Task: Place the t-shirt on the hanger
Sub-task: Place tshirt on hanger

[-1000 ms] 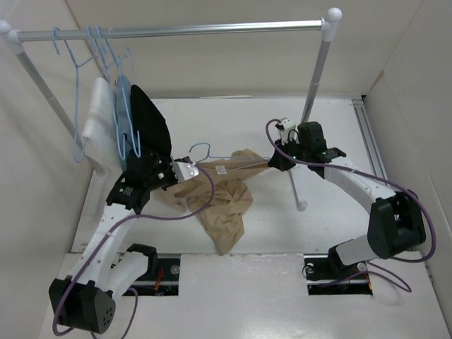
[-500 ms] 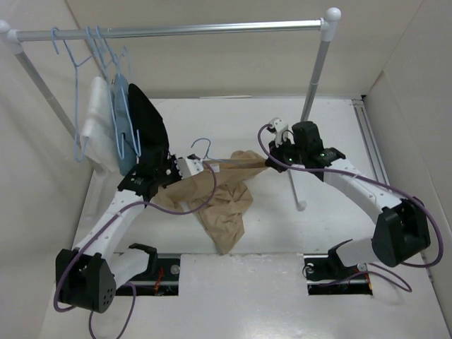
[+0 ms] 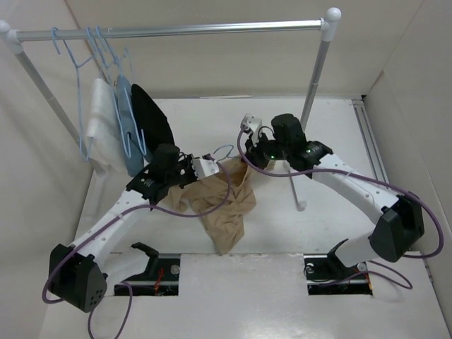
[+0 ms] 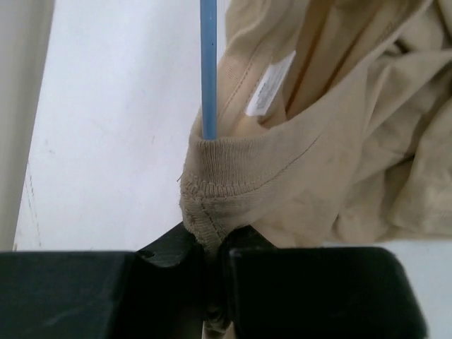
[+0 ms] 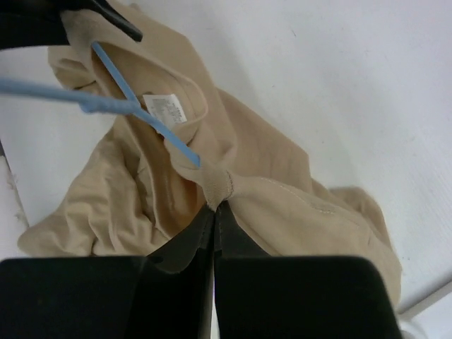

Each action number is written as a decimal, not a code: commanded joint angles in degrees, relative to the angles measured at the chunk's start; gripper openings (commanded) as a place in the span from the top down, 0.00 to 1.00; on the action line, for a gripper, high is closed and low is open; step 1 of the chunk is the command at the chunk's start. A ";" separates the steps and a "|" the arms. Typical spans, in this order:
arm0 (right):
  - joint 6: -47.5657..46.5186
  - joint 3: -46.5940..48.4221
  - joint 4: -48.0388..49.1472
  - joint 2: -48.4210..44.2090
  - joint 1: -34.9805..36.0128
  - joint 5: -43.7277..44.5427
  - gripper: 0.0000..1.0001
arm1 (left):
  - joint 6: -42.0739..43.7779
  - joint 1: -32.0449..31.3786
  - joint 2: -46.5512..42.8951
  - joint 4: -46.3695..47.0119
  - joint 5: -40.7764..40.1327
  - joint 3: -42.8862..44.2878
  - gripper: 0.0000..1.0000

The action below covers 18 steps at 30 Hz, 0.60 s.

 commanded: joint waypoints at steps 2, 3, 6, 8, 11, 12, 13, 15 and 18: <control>-2.93 2.42 -0.65 -1.40 -1.24 -1.17 0.95 | -6.00 -0.32 -3.31 5.23 5.42 3.19 1.00; -3.55 2.42 -1.79 -2.18 -2.38 -0.46 0.79 | -6.00 -0.32 -3.32 5.23 5.42 2.67 1.00; -7.15 2.42 -6.97 -3.85 -3.62 2.26 0.52 | -6.00 -0.32 -5.60 5.23 7.26 2.05 1.00; -11.28 4.70 -11.19 -5.08 -3.62 3.59 0.43 | -6.00 0.20 -6.47 5.23 9.45 1.00 1.00; -16.45 6.64 -13.84 -7.10 -3.10 3.59 0.22 | -6.00 0.20 -8.06 5.76 11.47 0.29 1.00; -17.61 7.43 -14.45 -7.72 -3.10 3.59 0.18 | -6.00 0.20 -8.06 6.37 12.53 0.29 1.00; -18.66 7.43 -14.46 -8.25 -2.14 2.98 0.13 | -6.00 0.20 -8.59 6.38 13.06 0.29 1.00; -20.86 7.43 -13.33 -9.65 -0.03 2.98 0.10 | -6.00 0.20 -8.59 6.99 14.02 0.29 1.00; -22.01 6.73 -9.82 -10.27 1.74 2.98 0.08 | -5.39 0.20 -8.59 6.99 15.52 0.29 1.00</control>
